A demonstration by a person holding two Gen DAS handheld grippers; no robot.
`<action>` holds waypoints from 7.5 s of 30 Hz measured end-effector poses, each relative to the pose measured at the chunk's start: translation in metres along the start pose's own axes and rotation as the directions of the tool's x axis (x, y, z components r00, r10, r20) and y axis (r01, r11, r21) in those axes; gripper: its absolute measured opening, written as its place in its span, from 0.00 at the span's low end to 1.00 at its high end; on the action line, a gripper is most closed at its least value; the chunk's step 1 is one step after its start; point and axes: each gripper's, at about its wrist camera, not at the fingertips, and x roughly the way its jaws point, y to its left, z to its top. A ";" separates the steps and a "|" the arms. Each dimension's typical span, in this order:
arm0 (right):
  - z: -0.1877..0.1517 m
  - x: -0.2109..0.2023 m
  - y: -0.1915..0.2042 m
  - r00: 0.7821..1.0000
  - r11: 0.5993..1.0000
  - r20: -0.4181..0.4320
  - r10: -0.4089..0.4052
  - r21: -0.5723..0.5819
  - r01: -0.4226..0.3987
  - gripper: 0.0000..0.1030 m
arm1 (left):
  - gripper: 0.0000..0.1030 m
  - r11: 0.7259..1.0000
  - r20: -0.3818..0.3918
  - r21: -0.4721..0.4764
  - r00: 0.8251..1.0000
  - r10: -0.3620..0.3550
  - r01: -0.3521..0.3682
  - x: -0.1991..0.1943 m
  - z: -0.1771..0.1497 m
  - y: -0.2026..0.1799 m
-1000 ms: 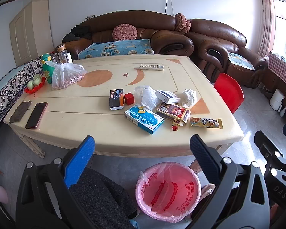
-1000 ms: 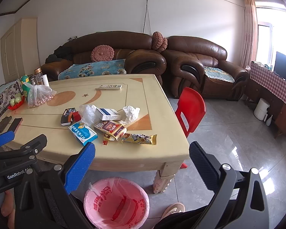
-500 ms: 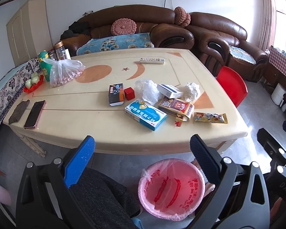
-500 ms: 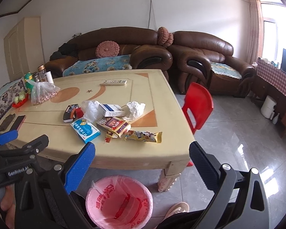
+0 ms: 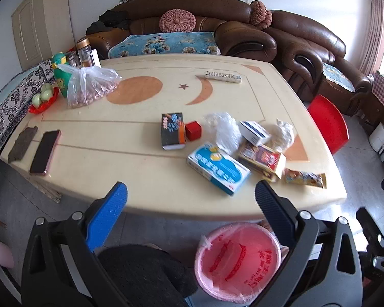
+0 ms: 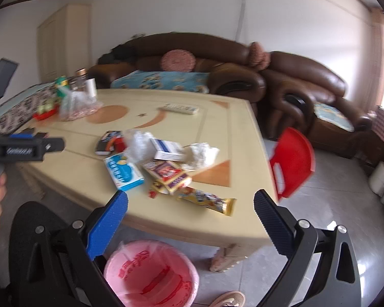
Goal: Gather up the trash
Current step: 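Grasp the black-orange box with left tool while right tool grasps the snack wrapper, then lift the black-orange box with left tool while right tool carries the snack wrapper, then drop the box and wrapper into the pink bin, opening both tools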
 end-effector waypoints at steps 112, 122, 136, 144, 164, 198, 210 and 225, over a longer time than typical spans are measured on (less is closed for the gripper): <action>0.008 0.222 -0.044 0.822 0.917 -0.545 0.165 -0.222 -0.331 0.19 | 0.52 0.997 -0.564 -0.055 0.826 0.008 -0.047 0.313 0.136 0.049; 0.022 0.202 -0.043 0.871 0.971 -0.478 0.117 -0.128 -0.201 0.18 | 0.52 0.995 -0.525 -0.071 0.851 0.022 -0.069 0.290 0.137 0.047; 0.051 0.155 -0.036 0.934 0.991 -0.350 0.078 -0.073 -0.110 0.18 | 0.52 0.997 -0.336 -0.003 0.939 0.073 -0.079 0.183 0.132 0.048; 0.062 0.120 -0.023 0.951 0.994 -0.297 0.083 -0.045 -0.100 0.18 | 0.52 0.999 -0.238 0.025 0.971 0.025 -0.020 0.116 0.112 0.049; 0.059 0.000 0.001 0.981 0.993 -0.175 0.088 -0.061 -0.100 0.18 | 0.52 0.991 -0.091 0.122 0.995 -0.050 0.061 -0.019 0.024 0.017; -0.051 -0.021 0.048 0.953 0.985 -0.272 0.134 -0.068 -0.158 0.18 | 0.33 0.950 -0.274 0.217 0.948 -0.162 0.225 0.018 -0.078 -0.050; -0.166 0.130 0.057 0.828 0.981 -0.528 0.189 0.068 -0.181 0.18 | 0.33 0.947 -0.544 0.146 0.823 -0.164 0.285 0.147 -0.164 -0.073; -0.194 0.166 0.065 0.771 0.972 -0.598 0.217 0.061 -0.226 0.47 | 0.53 0.965 -0.628 0.140 0.773 -0.087 0.221 0.195 -0.190 -0.064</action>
